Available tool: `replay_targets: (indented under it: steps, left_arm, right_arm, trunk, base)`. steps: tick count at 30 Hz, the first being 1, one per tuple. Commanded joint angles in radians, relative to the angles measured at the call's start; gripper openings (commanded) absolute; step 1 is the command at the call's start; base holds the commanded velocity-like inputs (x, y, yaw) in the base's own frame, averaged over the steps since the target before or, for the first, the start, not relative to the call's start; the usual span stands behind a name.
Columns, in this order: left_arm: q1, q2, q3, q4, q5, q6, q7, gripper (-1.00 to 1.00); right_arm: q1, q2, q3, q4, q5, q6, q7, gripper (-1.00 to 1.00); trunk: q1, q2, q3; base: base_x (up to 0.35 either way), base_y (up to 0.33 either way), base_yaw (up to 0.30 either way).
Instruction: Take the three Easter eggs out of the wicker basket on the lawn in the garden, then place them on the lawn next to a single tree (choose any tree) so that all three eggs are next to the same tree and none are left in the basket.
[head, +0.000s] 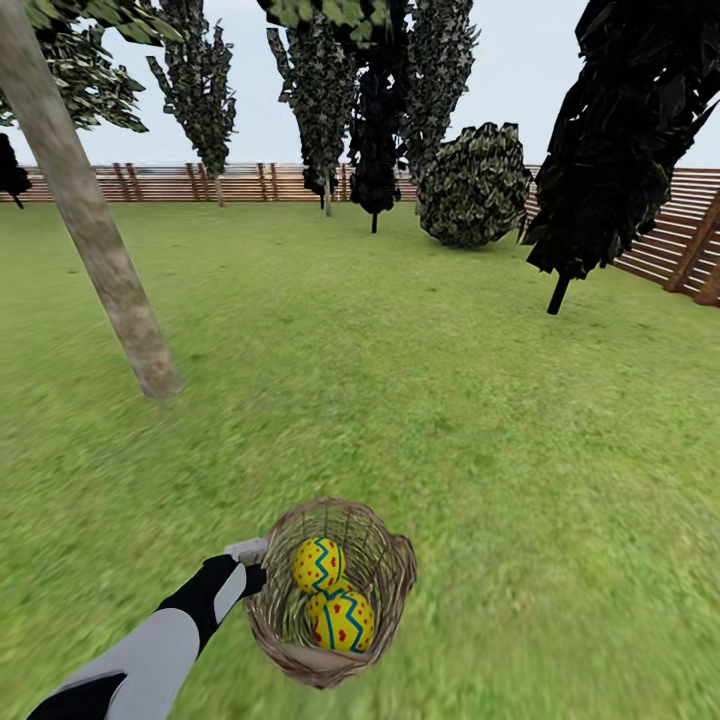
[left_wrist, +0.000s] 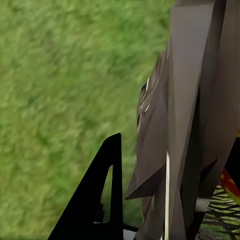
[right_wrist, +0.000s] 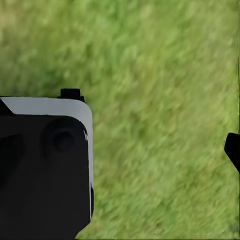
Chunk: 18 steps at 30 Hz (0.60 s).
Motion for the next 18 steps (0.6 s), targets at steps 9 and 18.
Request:
replay_targets:
  steps: [9,18]
  left_arm:
    - [0.0,0.001,0.003,-0.002,0.006,0.005,0.002,-1.0]
    - [0.0,0.002,0.003,-0.002,0.006,0.005,0.002,-1.0]
  right_arm:
    - [-0.001,0.0,0.002,0.004,0.054,-0.005,-0.004,1.0]
    - [-0.001,-0.001,0.001,-0.001,0.052,-0.005,-0.006,1.0]
  trunk:
    - [0.001,-0.002,0.013]
    - [0.001,-0.002,0.017]
  base:
    - [0.0,0.0,0.017]
    - [0.0,0.0,0.189]
